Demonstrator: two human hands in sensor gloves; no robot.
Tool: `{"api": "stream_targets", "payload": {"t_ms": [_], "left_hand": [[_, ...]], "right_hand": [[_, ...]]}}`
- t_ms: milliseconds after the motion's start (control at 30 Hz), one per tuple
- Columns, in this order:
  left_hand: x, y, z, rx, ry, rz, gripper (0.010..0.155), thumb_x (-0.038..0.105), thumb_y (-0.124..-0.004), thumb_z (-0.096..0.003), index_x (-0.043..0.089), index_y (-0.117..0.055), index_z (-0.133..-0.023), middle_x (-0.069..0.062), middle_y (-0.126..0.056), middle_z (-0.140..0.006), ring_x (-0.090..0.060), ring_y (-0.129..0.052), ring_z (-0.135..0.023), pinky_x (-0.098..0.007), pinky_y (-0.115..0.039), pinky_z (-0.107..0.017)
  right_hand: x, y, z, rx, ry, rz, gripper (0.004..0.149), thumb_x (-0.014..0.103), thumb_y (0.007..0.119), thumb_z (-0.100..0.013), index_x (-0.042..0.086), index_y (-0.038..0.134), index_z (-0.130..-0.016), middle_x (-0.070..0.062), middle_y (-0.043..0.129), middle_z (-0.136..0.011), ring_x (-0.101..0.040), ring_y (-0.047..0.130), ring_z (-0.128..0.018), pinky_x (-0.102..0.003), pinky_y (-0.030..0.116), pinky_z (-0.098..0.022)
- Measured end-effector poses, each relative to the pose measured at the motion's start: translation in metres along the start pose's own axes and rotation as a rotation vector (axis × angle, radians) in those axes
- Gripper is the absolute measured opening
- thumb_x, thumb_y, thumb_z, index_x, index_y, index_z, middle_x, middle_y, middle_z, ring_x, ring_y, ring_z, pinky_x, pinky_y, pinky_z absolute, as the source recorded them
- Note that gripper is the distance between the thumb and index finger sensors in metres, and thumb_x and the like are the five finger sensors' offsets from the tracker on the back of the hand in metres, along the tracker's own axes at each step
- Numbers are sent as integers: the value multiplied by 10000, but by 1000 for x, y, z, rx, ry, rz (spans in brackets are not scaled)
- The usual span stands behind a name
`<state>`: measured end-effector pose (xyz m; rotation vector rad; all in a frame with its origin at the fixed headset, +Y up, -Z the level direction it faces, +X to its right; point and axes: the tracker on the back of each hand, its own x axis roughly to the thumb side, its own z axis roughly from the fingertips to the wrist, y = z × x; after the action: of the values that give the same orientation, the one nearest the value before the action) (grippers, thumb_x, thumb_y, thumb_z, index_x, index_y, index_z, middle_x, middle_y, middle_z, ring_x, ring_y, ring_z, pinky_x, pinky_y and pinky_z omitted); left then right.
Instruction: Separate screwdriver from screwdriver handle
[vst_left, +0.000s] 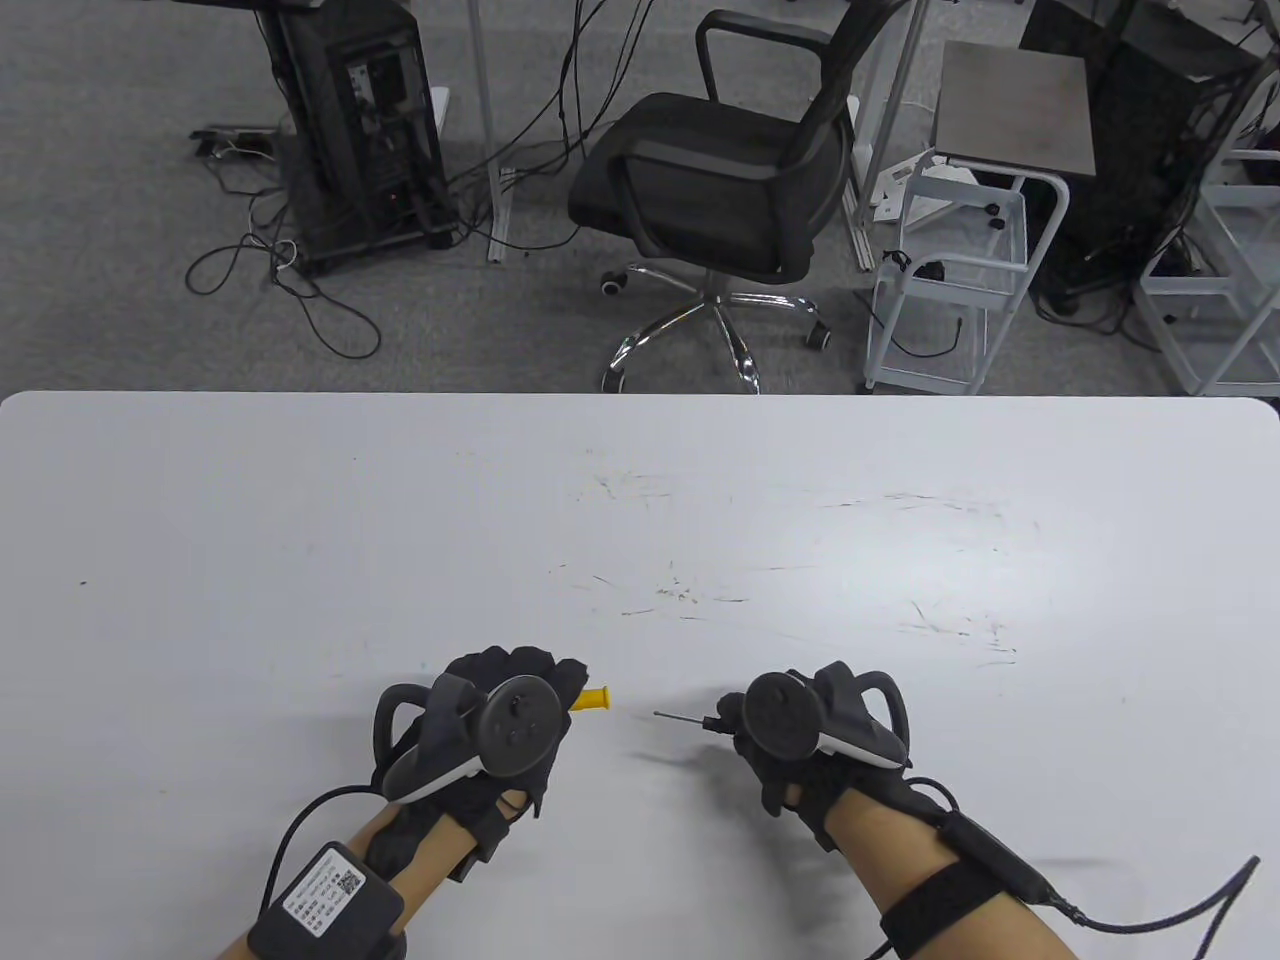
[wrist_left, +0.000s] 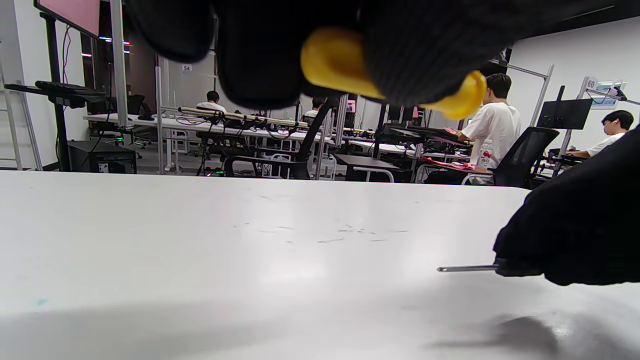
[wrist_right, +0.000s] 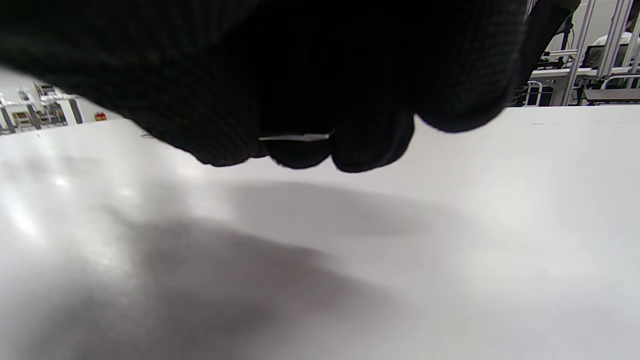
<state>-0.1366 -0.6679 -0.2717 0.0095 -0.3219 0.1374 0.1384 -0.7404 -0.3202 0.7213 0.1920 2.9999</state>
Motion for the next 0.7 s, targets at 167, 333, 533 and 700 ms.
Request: {"api": "stream_targets", "payload": {"t_ms": [167, 333, 533, 700], "left_hand": [[0, 0, 0, -7, 4, -2, 537, 375, -821, -459, 331, -726, -985, 2, -726, -964, -316, -842, -772, -564, -622, -716], [0, 0, 0, -6, 5, -4, 537, 376, -822, -459, 331, -726, -985, 2, -727, -963, -315, -842, -773, -564, -622, -717], [-1, 0, -1, -14, 11, -6, 539, 378, -822, -459, 327, -722, -987, 4, -725, -964, -315, -841, -775, -565, -619, -718], [-1, 1, -1, -17, 15, -7, 540, 380, -823, -459, 325, -721, -987, 2, -726, -964, -316, -841, -775, -566, -616, -719]], "right_hand": [[0, 6, -1, 18, 26, 67, 445, 339, 917, -517, 176, 841, -923, -33, 875, -787, -344, 928, -623, -505, 806, -490], [-1, 13, -3, 45, 42, 122, 445, 344, 916, -518, 179, 840, -924, -32, 875, -788, -344, 928, -628, -505, 801, -492], [0, 17, -3, 46, 49, 159, 449, 350, 914, -521, 183, 834, -929, -28, 871, -796, -351, 922, -637, -505, 792, -494], [2, 18, -3, 37, 51, 187, 459, 367, 918, -520, 191, 826, -934, -23, 859, -808, -358, 908, -655, -510, 778, -502]]}}
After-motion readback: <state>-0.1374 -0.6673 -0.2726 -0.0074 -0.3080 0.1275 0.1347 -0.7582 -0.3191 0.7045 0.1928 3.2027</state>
